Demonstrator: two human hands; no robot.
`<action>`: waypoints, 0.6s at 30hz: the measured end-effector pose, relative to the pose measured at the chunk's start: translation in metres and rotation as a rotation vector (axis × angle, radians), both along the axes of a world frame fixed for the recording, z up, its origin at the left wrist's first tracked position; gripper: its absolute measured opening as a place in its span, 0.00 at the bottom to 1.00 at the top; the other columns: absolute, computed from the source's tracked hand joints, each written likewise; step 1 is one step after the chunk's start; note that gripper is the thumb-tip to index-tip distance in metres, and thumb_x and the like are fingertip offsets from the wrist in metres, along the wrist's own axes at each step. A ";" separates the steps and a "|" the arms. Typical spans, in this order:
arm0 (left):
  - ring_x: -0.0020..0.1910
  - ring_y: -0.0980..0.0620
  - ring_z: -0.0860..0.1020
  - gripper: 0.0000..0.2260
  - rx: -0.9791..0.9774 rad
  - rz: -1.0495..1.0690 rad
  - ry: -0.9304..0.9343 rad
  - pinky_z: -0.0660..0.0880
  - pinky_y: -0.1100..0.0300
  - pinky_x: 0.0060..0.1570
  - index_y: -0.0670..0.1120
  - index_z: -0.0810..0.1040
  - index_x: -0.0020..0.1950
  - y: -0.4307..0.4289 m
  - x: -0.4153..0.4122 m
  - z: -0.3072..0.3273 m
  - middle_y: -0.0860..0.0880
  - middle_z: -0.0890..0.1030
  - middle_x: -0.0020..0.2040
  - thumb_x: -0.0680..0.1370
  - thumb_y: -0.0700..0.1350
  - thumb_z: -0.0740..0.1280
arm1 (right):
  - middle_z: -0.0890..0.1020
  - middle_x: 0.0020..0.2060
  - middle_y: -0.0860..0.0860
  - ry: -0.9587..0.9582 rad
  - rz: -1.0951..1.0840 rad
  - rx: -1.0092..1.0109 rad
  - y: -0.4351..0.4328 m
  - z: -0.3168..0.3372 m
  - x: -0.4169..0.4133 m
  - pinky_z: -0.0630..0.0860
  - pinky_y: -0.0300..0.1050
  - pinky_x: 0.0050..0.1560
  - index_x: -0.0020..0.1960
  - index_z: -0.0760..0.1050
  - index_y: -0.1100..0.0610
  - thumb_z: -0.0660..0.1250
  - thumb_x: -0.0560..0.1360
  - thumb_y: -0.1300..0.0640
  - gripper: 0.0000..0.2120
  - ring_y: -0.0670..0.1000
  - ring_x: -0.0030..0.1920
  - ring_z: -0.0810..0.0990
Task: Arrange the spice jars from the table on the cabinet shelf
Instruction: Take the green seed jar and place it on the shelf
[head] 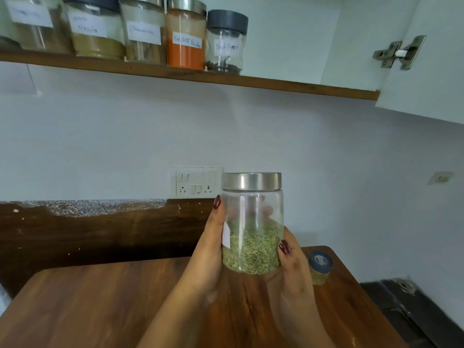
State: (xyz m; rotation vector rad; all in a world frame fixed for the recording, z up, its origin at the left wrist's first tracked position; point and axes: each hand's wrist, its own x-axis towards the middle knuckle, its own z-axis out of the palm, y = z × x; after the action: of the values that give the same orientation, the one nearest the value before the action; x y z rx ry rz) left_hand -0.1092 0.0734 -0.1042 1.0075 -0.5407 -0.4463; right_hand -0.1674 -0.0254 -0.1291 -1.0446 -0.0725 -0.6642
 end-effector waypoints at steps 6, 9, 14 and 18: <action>0.55 0.39 0.83 0.21 -0.010 0.116 -0.023 0.77 0.40 0.59 0.50 0.86 0.52 0.004 0.006 0.011 0.39 0.85 0.54 0.73 0.62 0.62 | 0.80 0.60 0.55 0.073 -0.169 -0.164 0.004 0.004 -0.010 0.75 0.59 0.63 0.61 0.77 0.49 0.70 0.69 0.38 0.24 0.58 0.62 0.78; 0.54 0.35 0.82 0.25 0.010 0.193 -0.052 0.78 0.40 0.55 0.42 0.83 0.54 0.006 0.006 0.017 0.34 0.83 0.52 0.74 0.62 0.64 | 0.81 0.59 0.50 0.077 -0.216 -0.220 0.007 0.008 -0.005 0.76 0.59 0.61 0.62 0.76 0.49 0.65 0.75 0.45 0.17 0.57 0.61 0.79; 0.42 0.48 0.83 0.24 0.035 0.286 -0.131 0.79 0.60 0.41 0.35 0.80 0.51 0.005 0.009 0.015 0.39 0.84 0.42 0.75 0.57 0.67 | 0.80 0.56 0.42 0.078 -0.295 -0.390 0.009 0.012 -0.010 0.80 0.41 0.49 0.66 0.70 0.49 0.74 0.64 0.42 0.33 0.46 0.53 0.82; 0.25 0.63 0.75 0.12 0.076 0.288 -0.223 0.68 0.74 0.27 0.45 0.76 0.37 0.005 0.000 0.018 0.57 0.77 0.25 0.78 0.48 0.64 | 0.77 0.62 0.48 0.117 -0.261 -0.450 0.013 0.008 -0.011 0.81 0.54 0.53 0.70 0.67 0.46 0.78 0.60 0.38 0.43 0.55 0.58 0.80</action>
State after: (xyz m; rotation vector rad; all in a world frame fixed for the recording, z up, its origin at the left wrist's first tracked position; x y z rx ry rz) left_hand -0.1091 0.0780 -0.0865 1.1964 -0.5693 -0.0993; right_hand -0.1780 -0.0121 -0.1215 -1.5417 0.0188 -0.8435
